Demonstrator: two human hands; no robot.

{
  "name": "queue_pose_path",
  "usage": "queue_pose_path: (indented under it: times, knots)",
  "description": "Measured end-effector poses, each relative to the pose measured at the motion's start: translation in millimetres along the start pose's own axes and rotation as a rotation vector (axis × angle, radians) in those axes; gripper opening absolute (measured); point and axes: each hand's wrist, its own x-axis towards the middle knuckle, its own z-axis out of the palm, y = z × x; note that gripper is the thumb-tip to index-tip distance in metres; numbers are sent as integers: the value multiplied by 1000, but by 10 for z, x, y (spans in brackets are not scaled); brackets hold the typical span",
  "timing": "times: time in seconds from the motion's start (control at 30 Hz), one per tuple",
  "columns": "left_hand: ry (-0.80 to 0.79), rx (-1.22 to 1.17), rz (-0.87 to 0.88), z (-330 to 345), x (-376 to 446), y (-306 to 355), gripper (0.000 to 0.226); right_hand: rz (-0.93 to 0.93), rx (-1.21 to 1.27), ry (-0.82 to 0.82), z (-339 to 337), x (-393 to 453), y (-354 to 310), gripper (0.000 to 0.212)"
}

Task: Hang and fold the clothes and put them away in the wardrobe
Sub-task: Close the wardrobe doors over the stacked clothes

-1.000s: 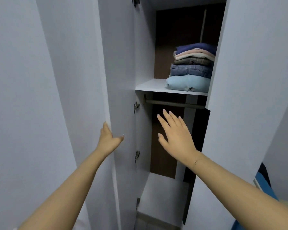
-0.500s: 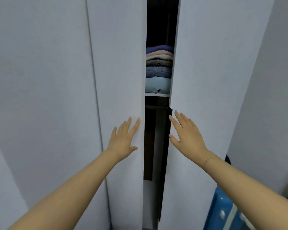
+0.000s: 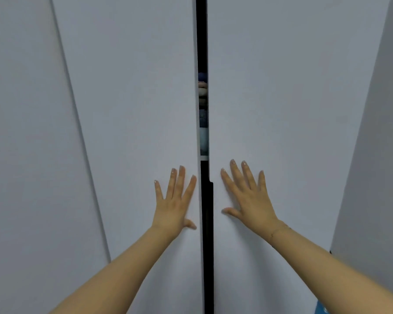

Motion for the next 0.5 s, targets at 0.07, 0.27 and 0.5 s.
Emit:
queue_pose_path:
  times: [0.07, 0.27, 0.5]
  knots:
    - [5, 5, 3, 89, 177, 31, 149, -9, -16, 60, 153, 62, 46, 113]
    - [39, 12, -32, 276, 570, 112, 152, -6, -68, 163, 502, 330, 118, 111]
    - [62, 83, -104, 422, 781, 162, 154, 11, -117, 222, 741, 443, 121, 104]
